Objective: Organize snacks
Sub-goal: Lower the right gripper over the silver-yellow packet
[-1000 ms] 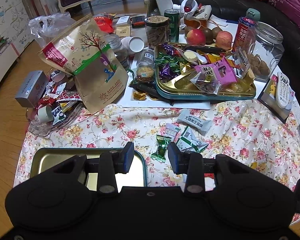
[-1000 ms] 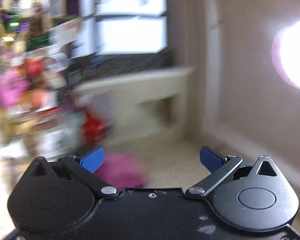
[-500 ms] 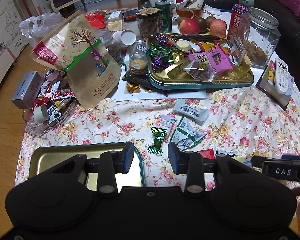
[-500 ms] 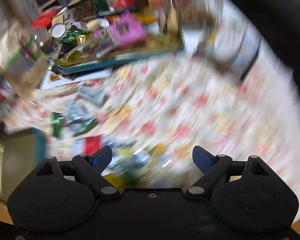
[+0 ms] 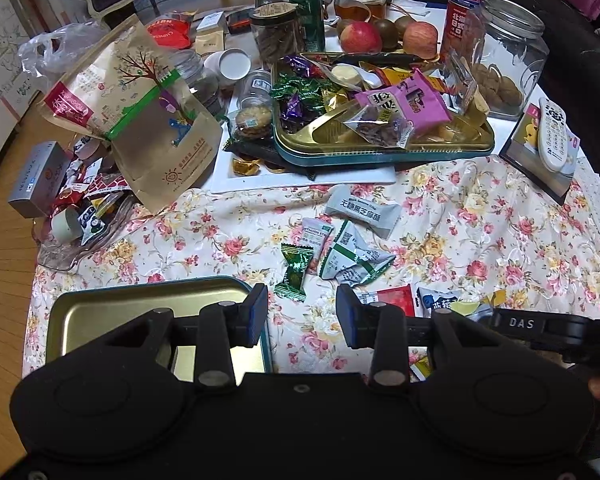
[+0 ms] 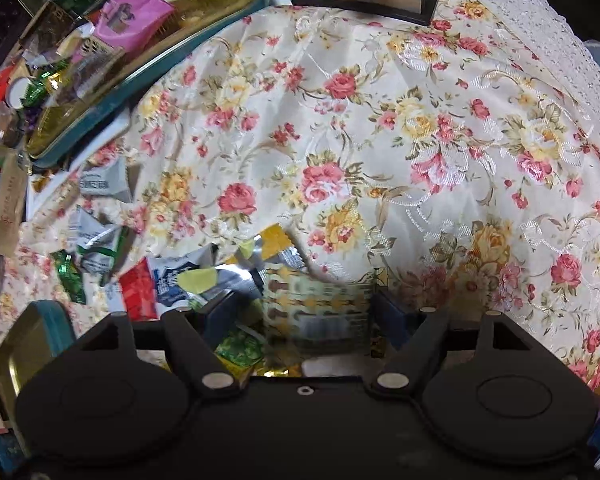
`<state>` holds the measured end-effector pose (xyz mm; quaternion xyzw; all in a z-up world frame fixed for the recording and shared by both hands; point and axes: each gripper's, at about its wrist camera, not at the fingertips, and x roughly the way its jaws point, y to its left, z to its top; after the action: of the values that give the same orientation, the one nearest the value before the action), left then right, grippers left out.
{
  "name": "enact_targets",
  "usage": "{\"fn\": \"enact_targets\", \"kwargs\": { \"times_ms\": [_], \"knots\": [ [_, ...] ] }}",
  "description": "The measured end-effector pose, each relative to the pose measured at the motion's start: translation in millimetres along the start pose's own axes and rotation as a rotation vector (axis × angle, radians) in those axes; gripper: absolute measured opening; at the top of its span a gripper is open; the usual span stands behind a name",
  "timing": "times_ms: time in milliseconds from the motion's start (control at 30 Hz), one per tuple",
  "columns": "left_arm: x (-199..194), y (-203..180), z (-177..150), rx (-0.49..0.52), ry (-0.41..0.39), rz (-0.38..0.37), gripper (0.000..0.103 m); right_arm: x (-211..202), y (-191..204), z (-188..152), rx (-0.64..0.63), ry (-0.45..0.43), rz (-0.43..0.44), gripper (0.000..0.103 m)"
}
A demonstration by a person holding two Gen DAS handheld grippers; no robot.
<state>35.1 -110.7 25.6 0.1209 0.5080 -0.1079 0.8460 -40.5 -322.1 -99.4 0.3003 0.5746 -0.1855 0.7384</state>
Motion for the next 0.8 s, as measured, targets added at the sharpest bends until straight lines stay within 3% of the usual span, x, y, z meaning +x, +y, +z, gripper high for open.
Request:
{"fn": "enact_targets", "kwargs": {
  "times_ms": [133, 533, 600, 700, 800],
  "knots": [
    [1, -2, 0, 0.004, 0.008, -0.009, 0.047, 3, 6, -7, 0.003, -0.064, -0.074, 0.084],
    [5, -7, 0, 0.000, 0.025, -0.017, 0.047, 6, 6, 0, 0.000, -0.030, -0.039, 0.091],
    [7, -9, 0, -0.001, 0.029, -0.016, 0.047, 5, 5, -1, -0.008, -0.027, -0.036, 0.088],
    [10, -9, 1, -0.007, 0.044, -0.025, 0.047, 1, 0, -1, 0.015, -0.032, -0.027, 0.070],
    [11, -10, 2, -0.018, 0.050, -0.034, 0.047, -1, -8, 1, 0.072, -0.013, 0.013, 0.060]
  ]
}}
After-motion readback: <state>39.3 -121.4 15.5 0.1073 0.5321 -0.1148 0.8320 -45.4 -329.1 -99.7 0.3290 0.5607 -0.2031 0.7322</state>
